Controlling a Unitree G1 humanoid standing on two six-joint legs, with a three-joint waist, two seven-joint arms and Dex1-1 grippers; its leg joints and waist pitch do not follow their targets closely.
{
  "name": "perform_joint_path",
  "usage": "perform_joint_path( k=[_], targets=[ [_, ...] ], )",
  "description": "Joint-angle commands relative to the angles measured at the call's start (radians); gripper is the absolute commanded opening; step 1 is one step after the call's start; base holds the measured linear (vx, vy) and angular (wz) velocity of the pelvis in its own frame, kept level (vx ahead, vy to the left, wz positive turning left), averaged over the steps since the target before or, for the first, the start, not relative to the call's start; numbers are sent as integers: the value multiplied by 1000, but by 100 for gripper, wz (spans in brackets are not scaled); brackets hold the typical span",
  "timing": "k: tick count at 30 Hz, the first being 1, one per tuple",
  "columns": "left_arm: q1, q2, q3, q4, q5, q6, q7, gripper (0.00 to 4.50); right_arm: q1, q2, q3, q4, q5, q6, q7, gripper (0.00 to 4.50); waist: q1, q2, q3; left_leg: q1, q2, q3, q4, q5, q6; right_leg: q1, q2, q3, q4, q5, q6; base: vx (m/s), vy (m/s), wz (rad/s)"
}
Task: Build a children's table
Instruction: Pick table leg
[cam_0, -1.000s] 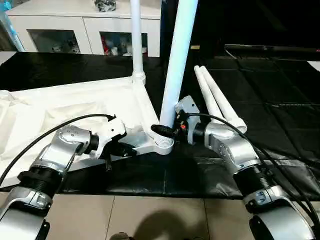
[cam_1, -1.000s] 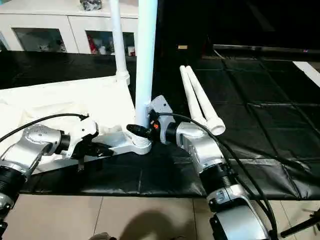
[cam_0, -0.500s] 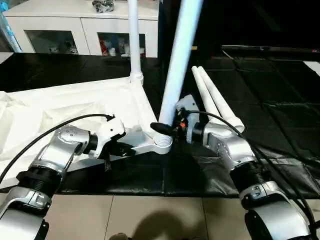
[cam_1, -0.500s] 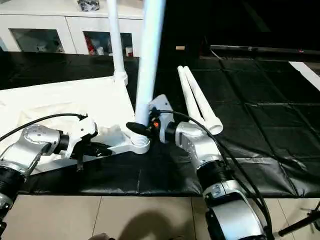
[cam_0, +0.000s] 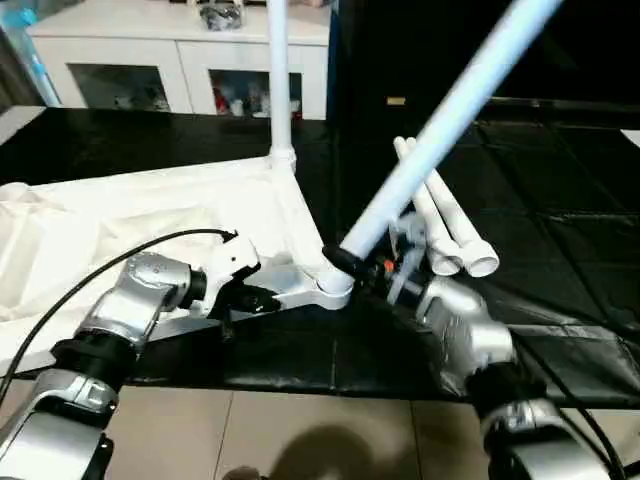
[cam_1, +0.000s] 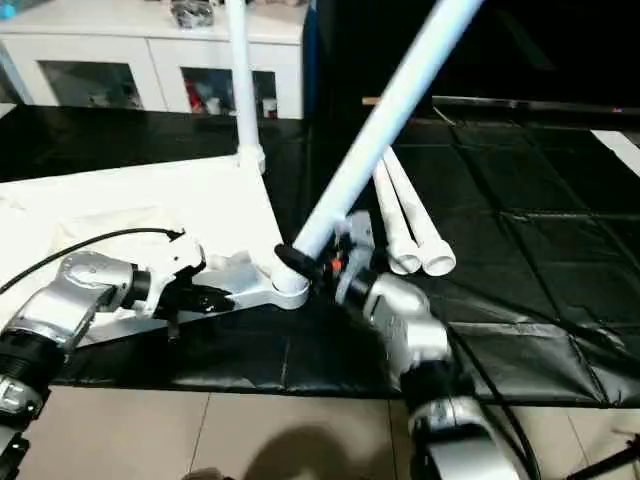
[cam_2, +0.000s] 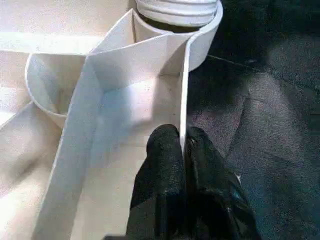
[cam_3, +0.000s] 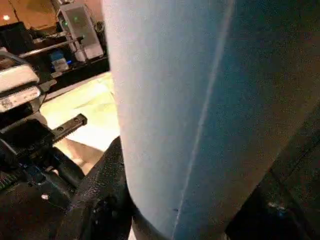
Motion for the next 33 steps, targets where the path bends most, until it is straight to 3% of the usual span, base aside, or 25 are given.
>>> perform_joint_path(
  k=[1, 4, 5, 9, 10, 12, 13, 14, 17, 18, 19, 20, 21, 22, 23, 27, 30, 33],
  targets=[
    [-62, 25, 78, 7, -1, -7, 95, 0, 75, -46, 43, 75, -121, -51, -41, 191, -1, 20, -74, 22, -2, 1, -79, -407, -6, 37, -75, 29, -114, -571, -111, 0, 0, 0],
    [-64, 24, 80, 11, 0, -9, 99, 0, 94, -59, 59, 66, -142, -84, -36, 191, -4, 23, -75, 24, 0, -2, -84, -409, 1, 43, -74, 25, -117, -558, -114, 0, 0, 0],
    [-63, 24, 81, 11, 1, -12, 101, 0, 96, -74, 89, 62, -172, -91, -27, 191, -4, 23, -75, 26, 0, -1, -85, -411, 4, 44, -73, 23, -118, -544, -122, 0, 0, 0],
    [-55, 25, 83, 7, 2, -17, 103, 0, 90, -88, 127, 64, -204, -86, 2, 191, -4, 20, -72, 31, 0, -1, -85, -425, 7, 46, -76, 20, -121, -563, -121, 0, 0, 0],
    [-51, 25, 84, 3, 2, -17, 104, 0, 86, -92, 140, 67, -211, -84, 17, 191, -4, 14, -72, 30, 0, -1, -85, -420, 10, 48, -77, 19, -121, -564, -119, 0, 0, 0],
    [-46, 25, 84, 0, 2, -19, 105, 0, 80, -93, 157, 75, -217, -88, 34, 191, -1, 14, -73, 28, 1, -1, -86, -401, 14, 49, -80, 21, -120, -557, -119, 0, 0, 0],
    [-44, 26, 84, -2, 2, -20, 104, 0, 78, -93, 162, 79, -219, -92, 38, 191, -3, 5, -73, 27, 2, 1, -86, -393, 17, 49, -80, 20, -122, -555, -118, 0, 0, 0],
    [-39, 32, 79, -6, 8, -27, 101, 0, 58, -86, 174, 96, -227, -98, 48, 191, -1, 2, -73, 26, 2, 1, -86, -386, 18, 50, -80, 19, -120, -557, -116, 0, 0, 0],
    [-26, 56, 53, -24, 36, -45, 83, 0, -14, -61, 209, 139, -239, -89, 107, 191, -7, 7, -71, 22, 2, -2, -87, -399, 13, 52, -81, 13, -120, -587, -107, 0, 0, 0],
    [-24, 62, 46, -27, 43, -50, 77, 0, -26, -58, 216, 142, -238, -80, 128, 191, -10, -9, -70, 21, 1, 0, -87, -395, 15, 53, -82, 12, -124, -598, -99, 0, 0, 0],
    [-23, 64, 44, -28, 45, -51, 76, 0, -29, -57, 218, 143, -238, -78, 135, 191, -6, -2, -70, 24, 0, -2, -85, -392, 14, 51, -87, 12, -123, -622, -91, 0, 0, 0],
    [-20, 75, 34, -36, 55, -55, 68, 0, -44, -55, 233, 146, -239, -63, 173, 191, -9, -2, -69, 26, 2, -2, -85, -396, 15, 48, -86, 12, -127, -630, -85, 0, 0, 0],
    [-20, 77, 32, -38, 58, -56, 66, 0, -47, -56, 237, 147, -239, -60, 183, 191, -10, -8, -70, 26, 3, -2, -86, -398, 14, 49, -85, 11, -128, -629, -84, 0, 0, 0],
    [-19, 80, 30, -40, 61, -56, 65, 0, -51, -57, 244, 148, -241, -56, 199, 191, -10, -3, -70, 27, 5, -3, -89, -410, 11, 48, -83, 11, -126, -623, -84, 0, 0, 0],
    [-20, 90, 20, -47, 68, -59, 52, 0, -61, -63, 262, 156, -244, -47, 246, 191, -10, -14, -70, 29, 4, -2, -88, -414, 10, 47, -83, 10, -125, -620, -83, 0, 0, 0],
    [-24, 102, 7, -55, 75, -61, 29, 0, -72, -72, 273, 170, -245, -52, 286, 191, -8, -13, -73, 29, 8, -1, -91, -412, 8, 46, -83, 16, -119, -589, -98, 0, 0, 0],
    [-29, 108, -6, -63, 75, -80, -16, 0, -82, -66, 256, 192, -227, -58, 331, 191, -9, -12, -56, 26, 6, -1, -96, -428, 10, 40, -81, 19, -119, -585, -101, 0, 0, 0],
    [-28, 116, -15, -71, 71, -94, -54, 0, -83, -63, 252, 193, -214, -55, 369, 191, -11, -14, -51, 26, 5, -1, -98, -429, 18, 41, -80, 20, -121, -596, -96, 0, 0, 0]
  ],
)
